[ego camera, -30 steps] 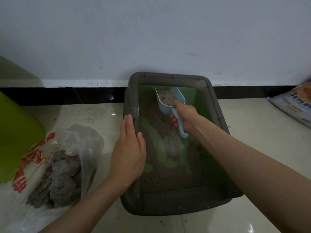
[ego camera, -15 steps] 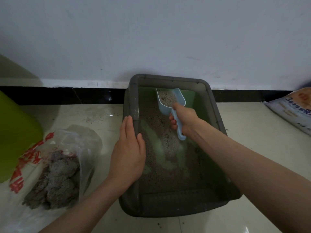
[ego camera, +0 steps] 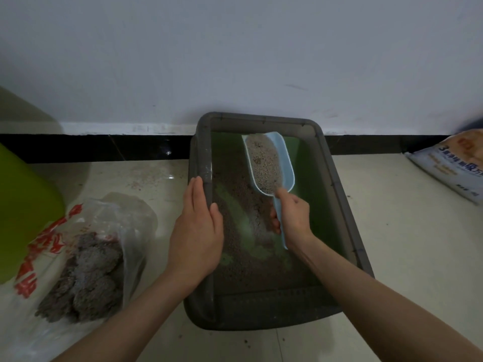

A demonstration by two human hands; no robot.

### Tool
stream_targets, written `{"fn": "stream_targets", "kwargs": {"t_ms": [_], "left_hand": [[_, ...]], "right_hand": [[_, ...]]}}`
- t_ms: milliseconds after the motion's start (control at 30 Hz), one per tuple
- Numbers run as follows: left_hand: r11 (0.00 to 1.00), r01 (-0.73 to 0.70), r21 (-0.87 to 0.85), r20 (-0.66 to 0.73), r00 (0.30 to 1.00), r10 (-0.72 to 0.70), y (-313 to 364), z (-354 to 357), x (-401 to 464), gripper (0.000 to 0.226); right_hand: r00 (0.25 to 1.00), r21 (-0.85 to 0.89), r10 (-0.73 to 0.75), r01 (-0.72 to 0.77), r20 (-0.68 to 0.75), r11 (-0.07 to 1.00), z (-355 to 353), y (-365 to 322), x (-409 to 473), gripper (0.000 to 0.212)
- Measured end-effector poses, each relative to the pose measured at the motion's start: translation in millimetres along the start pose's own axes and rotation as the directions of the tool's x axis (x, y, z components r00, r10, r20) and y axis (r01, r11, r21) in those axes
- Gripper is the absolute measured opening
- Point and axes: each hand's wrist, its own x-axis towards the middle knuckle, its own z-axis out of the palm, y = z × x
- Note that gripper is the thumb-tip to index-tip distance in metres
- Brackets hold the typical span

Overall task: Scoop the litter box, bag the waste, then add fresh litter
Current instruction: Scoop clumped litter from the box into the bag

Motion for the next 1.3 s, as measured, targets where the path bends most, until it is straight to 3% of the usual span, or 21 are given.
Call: {"fn": "stream_targets", "kwargs": {"t_ms": [333,500,667,767,933,1000,1067,1167,1300], "left_hand": [[1.0,-0.003,0.006,-0.008,1.0,0.003,-0.5,1.4,-0.2,0.055],[1.0,0.004,-0.001,-0.003,1.0,-0.004,0.4,1.7,-0.2,0.055],[1.0,0.004,0.003,-0.012,1.0,-0.004,-0.6,3.3,0.2,0.055],[1.0,0.007,0.002,-0.01,1.0,-0.007,-0.6,4.7,0.3,0.054],[1.0,-0.013,-0.004,-0.019,1.0,0.013,0.1,3.8,0.6,0.052],[1.0,-0.019,0.004,-0.021,1.0,0.019,-0.6,3.9,1.1,0.052],[1.0,-0.018,0.008,-0.017,1.0,0.018,-1.3,3.8,1.2,0.052],[1.0,-0.018,-0.001,-0.013,1.0,0.018,-1.2,2.7,0.9,0.052],[1.0,-0.016,-0.012,-0.016,1.0,0.016,-3.0,1.7,1.6,0.052]], "right_hand": [[0.997,0.112,-0.07,0.068,0.011,0.991,-2.0,17.3,-11.7,0.029],[0.986,0.28,0.078,-0.118,0.15,0.953,5.9,21.3,-16.5,0.028],[0.918,0.513,0.234,-0.376,0.321,0.772,21.6,28.2,-23.4,0.029],[0.897,0.598,0.251,-0.432,0.365,0.674,28.6,28.7,-26.1,0.031],[0.892,0.622,0.273,-0.447,0.36,0.643,32.6,27.4,-22.7,0.028],[0.892,0.6,0.286,-0.449,0.351,0.662,31.4,27.7,-21.6,0.028],[0.908,0.508,0.287,-0.409,0.305,0.758,28.8,28.8,-21.4,0.026],[0.956,0.291,0.241,-0.28,0.166,0.915,21.0,25.5,-21.8,0.024],[0.992,-0.025,0.122,-0.121,0.041,0.992,9.0,15.9,-12.3,0.035]]}}
